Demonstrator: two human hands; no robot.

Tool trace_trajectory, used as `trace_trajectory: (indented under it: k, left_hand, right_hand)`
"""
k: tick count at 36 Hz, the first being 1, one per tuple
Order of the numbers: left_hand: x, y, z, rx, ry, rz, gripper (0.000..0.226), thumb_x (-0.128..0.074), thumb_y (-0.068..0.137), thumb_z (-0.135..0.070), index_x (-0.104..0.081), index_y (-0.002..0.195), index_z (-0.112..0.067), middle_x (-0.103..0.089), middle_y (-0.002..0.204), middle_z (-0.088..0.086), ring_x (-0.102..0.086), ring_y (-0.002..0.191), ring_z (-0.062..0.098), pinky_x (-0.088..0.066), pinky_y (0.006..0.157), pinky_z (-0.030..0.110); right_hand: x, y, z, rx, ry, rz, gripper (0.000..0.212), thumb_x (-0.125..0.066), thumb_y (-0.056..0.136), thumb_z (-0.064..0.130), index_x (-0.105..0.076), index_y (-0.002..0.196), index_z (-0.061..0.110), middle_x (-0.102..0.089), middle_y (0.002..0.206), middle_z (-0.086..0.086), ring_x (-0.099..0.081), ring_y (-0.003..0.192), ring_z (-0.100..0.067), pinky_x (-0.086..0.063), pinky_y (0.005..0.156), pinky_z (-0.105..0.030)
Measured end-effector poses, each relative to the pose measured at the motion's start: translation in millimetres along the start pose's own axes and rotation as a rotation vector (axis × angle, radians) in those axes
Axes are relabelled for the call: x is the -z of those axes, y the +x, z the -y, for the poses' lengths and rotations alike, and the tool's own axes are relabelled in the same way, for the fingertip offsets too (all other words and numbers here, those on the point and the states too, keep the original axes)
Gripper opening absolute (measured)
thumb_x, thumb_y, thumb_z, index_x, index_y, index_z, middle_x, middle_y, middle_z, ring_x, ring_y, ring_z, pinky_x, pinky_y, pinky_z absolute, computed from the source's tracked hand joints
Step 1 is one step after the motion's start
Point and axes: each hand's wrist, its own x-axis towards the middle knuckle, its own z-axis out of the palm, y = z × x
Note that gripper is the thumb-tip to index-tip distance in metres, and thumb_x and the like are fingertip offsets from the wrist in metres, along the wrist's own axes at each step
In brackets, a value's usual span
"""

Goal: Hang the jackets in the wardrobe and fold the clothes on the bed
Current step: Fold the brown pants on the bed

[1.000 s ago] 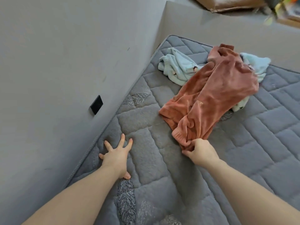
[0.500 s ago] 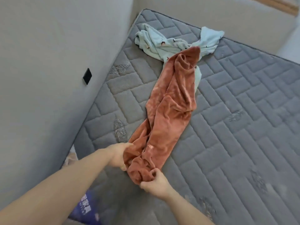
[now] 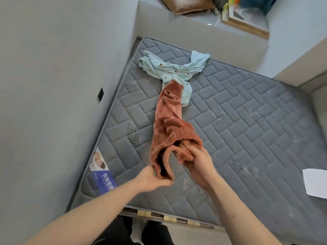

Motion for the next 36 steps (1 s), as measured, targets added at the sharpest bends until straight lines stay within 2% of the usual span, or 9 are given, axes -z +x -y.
trace_trajectory:
  k: [4,8,13,16,18,22,25,32,36]
  left_hand:
    - [13,-14,-42,-0.085,0.053,-0.238,0.015,-0.066,0.084,-0.015,-0.070,0.098,-0.017,-0.074,0.105,0.007,-0.068,0.105,0.027,-0.049,0.077,0.029]
    - [67,-38,-77,-0.176,-0.063,-0.373,0.014,-0.047,0.073,-0.020,-0.057,0.064,-0.023,-0.068,0.069,-0.004,-0.069,0.091,0.033,-0.042,0.061,0.035]
    - [144,-62,-140,-0.286,-0.098,-0.393,0.037,-0.043,0.082,-0.001,-0.077,0.092,-0.011,-0.077,0.089,0.001,-0.070,0.093,0.021,-0.056,0.087,0.035]
    - [173,-84,-185,-0.362,0.047,-0.378,0.022,-0.052,0.083,-0.003,-0.072,0.091,-0.006,-0.061,0.059,-0.016,-0.057,0.057,0.002,-0.043,0.054,0.026]
    - [185,-105,-209,-0.439,0.085,-0.374,0.015,-0.058,0.082,-0.010,-0.068,0.089,-0.001,-0.050,0.050,-0.017,-0.044,0.046,-0.001,-0.034,0.053,0.026]
    - [195,-133,-232,-0.515,0.112,-0.374,0.023,-0.054,0.079,-0.024,-0.070,0.084,-0.009,-0.051,0.055,-0.011,-0.049,0.053,0.010,-0.039,0.052,0.026]
    - [188,-129,-226,-0.372,0.090,-0.278,0.028,-0.045,0.095,-0.016,-0.071,0.103,-0.020,-0.070,0.079,0.000,-0.066,0.052,0.019,-0.040,0.039,0.022]
    - [176,-103,-241,-0.035,-0.245,-0.091,0.024,-0.043,0.098,-0.018,-0.062,0.111,-0.014,-0.077,0.093,0.019,-0.076,0.074,0.036,-0.065,0.063,0.037]
    - [187,-100,-317,-0.191,-0.254,-0.147,0.022,-0.036,0.104,-0.012,-0.057,0.111,-0.012,-0.064,0.097,0.015,-0.069,0.086,0.037,-0.061,0.086,0.046]
  right_hand:
    - [-5,-31,25,0.135,0.061,-0.077,0.031,-0.051,0.096,-0.001,-0.079,0.095,0.012,-0.075,0.091,-0.015,-0.073,0.078,-0.022,-0.060,0.064,-0.035]
    - [17,-54,49,0.299,0.026,-0.285,0.037,-0.045,0.093,-0.002,-0.075,0.110,0.011,-0.076,0.104,-0.014,-0.073,0.091,-0.024,-0.062,0.067,-0.037]
    - [50,-79,59,0.415,-0.278,-0.474,0.030,-0.052,0.095,0.005,-0.067,0.082,0.028,-0.074,0.086,0.000,-0.073,0.080,-0.015,-0.058,0.058,-0.027]
    - [62,-85,69,0.436,-0.273,-0.549,0.019,-0.056,0.093,0.007,-0.065,0.082,0.019,-0.072,0.080,0.000,-0.070,0.073,-0.012,-0.056,0.056,-0.023]
    - [66,-89,86,0.470,-0.291,-0.597,0.017,-0.055,0.091,0.009,-0.065,0.082,0.019,-0.071,0.074,0.008,-0.068,0.074,-0.014,-0.053,0.058,-0.027]
    - [79,-101,115,0.508,-0.385,-0.636,0.020,-0.050,0.073,0.026,-0.068,0.079,0.020,-0.064,0.063,0.008,-0.058,0.067,-0.015,-0.044,0.065,-0.035]
    - [81,-100,122,0.404,-0.536,-0.529,0.037,-0.042,0.076,0.028,-0.078,0.085,0.036,-0.070,0.069,0.019,-0.057,0.057,-0.003,-0.042,0.055,-0.025]
    - [93,-56,134,0.069,-0.517,-0.536,0.024,-0.038,0.093,0.018,-0.059,0.083,0.012,-0.042,0.057,-0.003,-0.036,0.043,-0.017,-0.026,0.042,-0.017]
    - [81,-42,200,0.164,-0.254,-0.518,0.029,-0.036,0.098,0.006,-0.063,0.106,0.010,-0.062,0.091,-0.008,-0.066,0.062,-0.024,-0.060,0.045,-0.033]
